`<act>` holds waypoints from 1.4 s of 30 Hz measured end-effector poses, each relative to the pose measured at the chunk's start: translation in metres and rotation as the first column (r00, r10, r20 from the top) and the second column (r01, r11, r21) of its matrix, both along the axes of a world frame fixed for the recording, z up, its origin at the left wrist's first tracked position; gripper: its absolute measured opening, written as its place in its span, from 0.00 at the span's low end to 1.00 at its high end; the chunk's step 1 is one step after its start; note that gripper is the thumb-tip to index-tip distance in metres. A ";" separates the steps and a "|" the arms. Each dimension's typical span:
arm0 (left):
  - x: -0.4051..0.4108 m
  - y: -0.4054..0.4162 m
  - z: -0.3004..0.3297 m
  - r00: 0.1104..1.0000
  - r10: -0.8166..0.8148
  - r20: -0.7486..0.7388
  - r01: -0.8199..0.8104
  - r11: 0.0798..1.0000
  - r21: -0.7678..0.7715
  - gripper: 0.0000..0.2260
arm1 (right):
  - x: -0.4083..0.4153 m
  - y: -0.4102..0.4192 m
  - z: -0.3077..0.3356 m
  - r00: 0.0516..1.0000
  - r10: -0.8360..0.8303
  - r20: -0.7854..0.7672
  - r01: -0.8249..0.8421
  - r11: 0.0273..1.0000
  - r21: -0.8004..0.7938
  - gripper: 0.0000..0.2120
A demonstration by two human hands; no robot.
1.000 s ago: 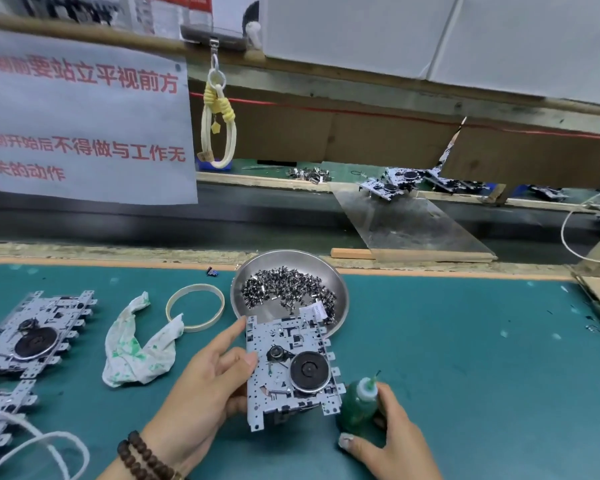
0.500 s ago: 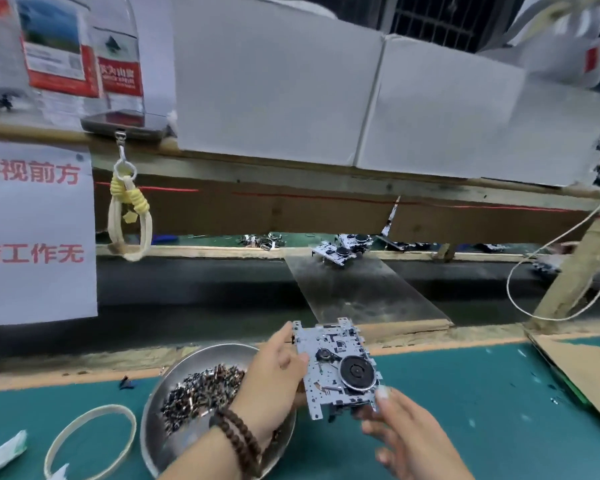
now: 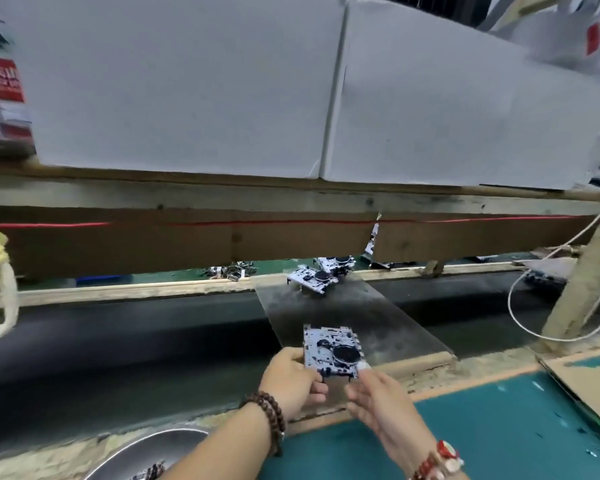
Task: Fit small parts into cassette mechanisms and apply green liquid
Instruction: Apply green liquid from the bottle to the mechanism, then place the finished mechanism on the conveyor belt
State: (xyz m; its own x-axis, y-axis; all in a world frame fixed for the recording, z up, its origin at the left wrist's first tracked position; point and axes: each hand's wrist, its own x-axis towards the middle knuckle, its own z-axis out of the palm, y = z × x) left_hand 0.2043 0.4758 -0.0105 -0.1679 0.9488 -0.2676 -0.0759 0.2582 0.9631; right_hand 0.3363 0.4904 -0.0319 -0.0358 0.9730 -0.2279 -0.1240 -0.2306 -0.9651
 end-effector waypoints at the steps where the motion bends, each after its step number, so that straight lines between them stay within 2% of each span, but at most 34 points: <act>1: -0.001 0.011 -0.002 1.000 -0.002 -0.010 0.001 1.000 -0.029 0.09 | 0.000 0.010 -0.001 0.997 0.011 0.075 -0.011 1.000 -0.003 0.13; 3: 0.000 0.025 -0.011 0.998 -0.005 -0.057 0.001 0.997 -0.075 0.09 | 0.002 0.027 -0.006 0.981 0.039 0.190 -0.032 0.999 -0.041 0.13; 5: 0.002 0.036 -0.022 0.993 -0.014 -0.117 0.003 0.996 -0.093 0.10 | 0.003 0.041 -0.012 0.976 0.052 0.213 -0.035 0.996 -0.084 0.13; 7: 0.002 0.048 -0.027 0.990 -0.025 -0.137 0.011 0.995 -0.103 0.09 | 0.001 0.053 -0.013 0.987 0.020 0.157 -0.006 0.996 -0.091 0.13; 10: -0.001 0.061 -0.015 0.999 0.021 -0.049 -0.024 0.997 -0.079 0.07 | -0.010 0.064 0.000 0.997 -0.047 -0.059 0.041 0.994 -0.102 0.06; 11: -0.002 0.063 -0.010 0.999 0.016 -0.048 -0.019 0.998 -0.063 0.07 | -0.014 0.064 0.007 0.994 -0.066 -0.085 0.057 0.992 -0.109 0.13; 12: -0.004 0.064 -0.006 0.998 0.001 -0.059 -0.004 0.999 -0.047 0.14 | -0.018 0.064 0.010 0.994 -0.066 -0.086 0.058 0.993 -0.100 0.20; 13: -0.005 0.061 -0.005 0.998 -0.014 -0.060 0.012 0.999 -0.039 0.20 | -0.021 0.059 0.012 0.998 -0.052 -0.041 0.049 0.996 -0.078 0.25; 15: -0.008 0.045 -0.004 0.998 -0.047 -0.051 0.046 0.999 -0.017 0.26 | -0.028 0.043 0.016 0.997 -0.005 0.071 0.006 1.000 -0.018 0.28; 18: -0.012 0.004 -0.001 0.997 -0.044 -0.056 0.046 0.998 0.032 0.27 | -0.036 0.010 0.021 0.982 0.119 0.145 -0.124 0.992 0.030 0.25; 20: -0.017 -0.028 0.007 0.999 -0.016 -0.033 0.018 0.998 0.059 0.26 | -0.046 -0.015 0.032 0.972 0.215 0.091 -0.217 0.976 0.016 0.23; 23: -0.030 -0.080 0.026 0.997 0.077 -0.010 -0.075 0.990 0.119 0.24 | -0.063 -0.059 0.055 0.944 0.331 0.018 -0.331 0.943 0.043 0.19; 25: -0.044 -0.113 0.039 0.977 0.206 -0.060 -0.192 0.964 0.185 0.23 | -0.071 -0.089 0.073 0.916 0.398 0.046 -0.401 0.910 0.103 0.15; 29: -0.088 -0.192 0.070 0.867 0.497 -0.020 -0.465 0.824 0.323 0.21 | -0.086 -0.148 0.103 0.856 0.511 0.075 -0.515 0.834 0.196 0.14; 34: -0.132 -0.278 0.077 0.752 0.659 0.006 -0.622 0.706 0.340 0.18 | -0.129 -0.220 0.115 0.778 0.622 0.088 -0.625 0.750 0.216 0.15; 37: -0.152 -0.315 0.062 0.704 0.700 -0.121 -0.633 0.696 0.339 0.17 | -0.164 -0.257 0.106 0.738 0.666 0.109 -0.674 0.718 0.171 0.14; 40: -0.179 -0.346 0.040 0.604 0.668 -0.435 -0.603 0.739 0.299 0.19 | -0.196 -0.288 0.090 0.698 0.704 0.132 -0.716 0.683 0.144 0.11; 42: -0.197 -0.362 0.023 0.497 0.553 -0.669 -0.606 0.773 0.189 0.22 | -0.214 -0.304 0.078 0.666 0.729 0.159 -0.745 0.657 0.113 0.09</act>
State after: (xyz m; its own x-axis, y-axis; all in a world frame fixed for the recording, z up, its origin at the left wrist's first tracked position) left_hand 0.0071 0.1138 0.0123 -0.8246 0.5568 0.0995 0.4044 0.4573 0.7920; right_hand 0.1222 0.1863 0.0459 -0.7442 0.6573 -0.1189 0.1103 -0.0546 -0.9924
